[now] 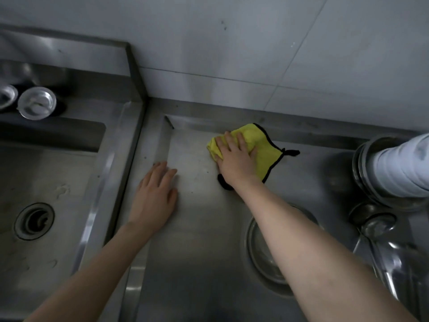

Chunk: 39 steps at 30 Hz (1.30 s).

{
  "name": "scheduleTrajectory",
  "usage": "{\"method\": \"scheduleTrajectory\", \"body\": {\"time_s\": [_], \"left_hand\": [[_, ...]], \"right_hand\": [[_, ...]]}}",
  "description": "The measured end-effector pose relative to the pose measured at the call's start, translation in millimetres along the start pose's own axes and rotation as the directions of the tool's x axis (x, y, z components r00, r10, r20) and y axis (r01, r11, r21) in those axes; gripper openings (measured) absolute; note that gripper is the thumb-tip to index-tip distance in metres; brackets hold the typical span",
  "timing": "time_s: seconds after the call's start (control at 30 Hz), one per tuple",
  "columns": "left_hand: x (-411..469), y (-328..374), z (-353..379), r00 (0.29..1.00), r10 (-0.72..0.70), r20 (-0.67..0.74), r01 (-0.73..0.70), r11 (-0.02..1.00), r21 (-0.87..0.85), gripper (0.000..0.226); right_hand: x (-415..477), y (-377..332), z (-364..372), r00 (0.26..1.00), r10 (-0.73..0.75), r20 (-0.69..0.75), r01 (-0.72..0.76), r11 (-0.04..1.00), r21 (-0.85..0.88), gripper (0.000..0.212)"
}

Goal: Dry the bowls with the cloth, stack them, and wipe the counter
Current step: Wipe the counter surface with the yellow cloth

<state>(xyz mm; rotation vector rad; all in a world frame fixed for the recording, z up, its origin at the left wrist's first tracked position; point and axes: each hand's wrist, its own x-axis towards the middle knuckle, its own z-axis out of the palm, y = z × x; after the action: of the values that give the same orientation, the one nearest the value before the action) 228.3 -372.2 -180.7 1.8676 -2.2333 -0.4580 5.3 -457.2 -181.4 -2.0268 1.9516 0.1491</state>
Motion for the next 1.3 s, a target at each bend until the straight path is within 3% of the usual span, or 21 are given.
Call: {"method": "scheduleTrajectory", "body": {"time_s": [0.1, 0.33, 0.5, 0.7, 0.87, 1.2, 1.3], "left_hand": [[-4, -5, -3, 1.000, 0.003, -0.003, -0.003, 1.000, -0.030, 0.046], [-34, -5, -14, 0.998, -0.055, -0.043, 0.050, 0.993, -0.111, 0.049], [-62, -7, -18, 0.998, -0.069, 0.000, 0.069, 0.993, -0.099, 0.052], [-63, -7, -25, 0.996, -0.079, 0.032, 0.081, 0.993, -0.085, 0.055], [-50, -12, -26, 0.995, -0.097, 0.003, 0.097, 0.988, -0.118, 0.051], [-43, -19, -26, 0.993, -0.093, -0.067, 0.077, 0.974, -0.212, 0.043], [-44, -21, -30, 0.993, -0.105, -0.052, 0.090, 0.966, -0.243, 0.042]], "right_hand": [[-2, -24, 7, 1.000, -0.015, -0.022, 0.015, 1.000, 0.003, 0.054], [-75, -84, 45, 0.948, -0.319, 0.000, 0.319, 0.947, -0.043, 0.058], [-140, -86, 62, 0.924, -0.378, 0.051, 0.381, 0.921, -0.085, 0.064], [-158, -84, 63, 0.926, -0.374, 0.052, 0.377, 0.924, -0.060, 0.073], [-93, -87, 52, 0.964, -0.265, -0.028, 0.265, 0.964, -0.025, 0.056], [31, -121, 22, 0.991, -0.044, -0.127, 0.050, 0.998, 0.039, 0.056], [16, -120, 27, 0.984, -0.145, -0.108, 0.148, 0.989, 0.021, 0.055]]}}
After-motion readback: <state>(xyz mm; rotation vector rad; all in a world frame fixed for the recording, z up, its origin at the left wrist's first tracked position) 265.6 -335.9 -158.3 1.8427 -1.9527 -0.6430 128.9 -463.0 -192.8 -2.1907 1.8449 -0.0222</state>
